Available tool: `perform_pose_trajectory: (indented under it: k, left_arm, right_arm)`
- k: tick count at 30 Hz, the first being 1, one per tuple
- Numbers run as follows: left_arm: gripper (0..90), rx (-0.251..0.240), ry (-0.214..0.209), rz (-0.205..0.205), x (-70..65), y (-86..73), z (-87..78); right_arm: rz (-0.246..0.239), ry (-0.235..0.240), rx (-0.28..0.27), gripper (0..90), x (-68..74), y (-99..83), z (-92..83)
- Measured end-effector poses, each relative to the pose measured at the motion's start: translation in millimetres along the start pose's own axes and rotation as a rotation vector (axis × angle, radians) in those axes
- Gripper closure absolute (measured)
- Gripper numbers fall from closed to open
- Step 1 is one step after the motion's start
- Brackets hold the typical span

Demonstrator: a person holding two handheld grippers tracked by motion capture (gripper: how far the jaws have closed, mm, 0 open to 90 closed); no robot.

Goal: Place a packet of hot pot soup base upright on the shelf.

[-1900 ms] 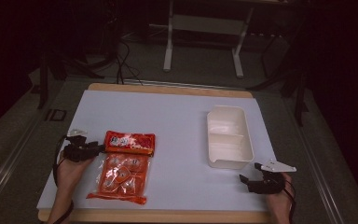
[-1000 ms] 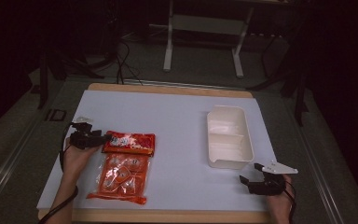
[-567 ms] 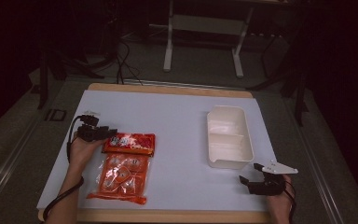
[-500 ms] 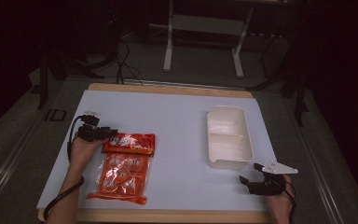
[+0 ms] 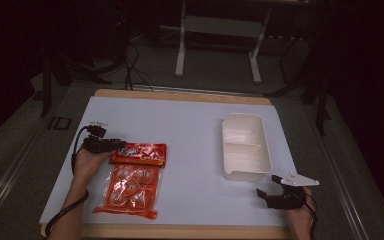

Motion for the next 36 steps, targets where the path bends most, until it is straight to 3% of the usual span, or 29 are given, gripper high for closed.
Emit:
perform_pose_trajectory:
  k: [5,7,12,18,20,23,25,27,36]
  left_arm:
    - [87.7,-0.012,-0.015,0.055,-11.3,-4.7,-11.5]
    - [89.6,-0.027,-0.024,0.075,-16.8,-6.6,-19.3]
    - [88.9,-0.045,-0.031,0.127,-29.6,-16.1,-34.9]
    - [86.8,-0.036,-0.06,0.216,-39.4,-37.0,-40.6]
    - [84.7,0.003,-0.084,0.246,-42.0,-46.7,-38.3]
    - [78.7,0.064,-0.076,0.285,-45.7,-52.5,-31.6]
    - [75.8,0.064,-0.07,0.287,-46.1,-51.0,-30.3]
    - [72.7,0.034,-0.057,0.278,-46.4,-41.7,-28.8]
    - [69.2,0.005,-0.025,0.29,-48.2,-25.5,-22.4]
  right_arm:
    - [-0.001,0.005,-0.001,14.4,0.2,0.0,0.0]
    - [-0.002,0.006,-0.001,14.4,0.3,0.0,0.0]
    - [-0.003,0.01,-0.001,14.4,0.5,0.0,0.0]
    - [-0.008,0.018,0.004,14.4,1.4,-0.4,0.4]
    - [-0.009,0.02,0.004,14.4,1.6,-0.4,0.5]
    - [-0.01,0.024,0.006,14.4,1.9,-0.5,0.8]
    - [-0.011,0.025,0.006,14.4,2.0,-0.5,1.0]
    - [-0.013,0.027,0.008,14.4,2.2,-0.6,1.1]
    - [-0.017,0.035,0.009,14.4,2.9,-0.8,1.0]
Point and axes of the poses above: each handheld gripper's, and its own axes: z roughly forward along the jaws, y roughly out of its top, x roughly to its left, the point moved 8 cm from there along z, roughly forward along the jaws, and after that the axes turned 12 degrees about -y, right-handed, at the moved point
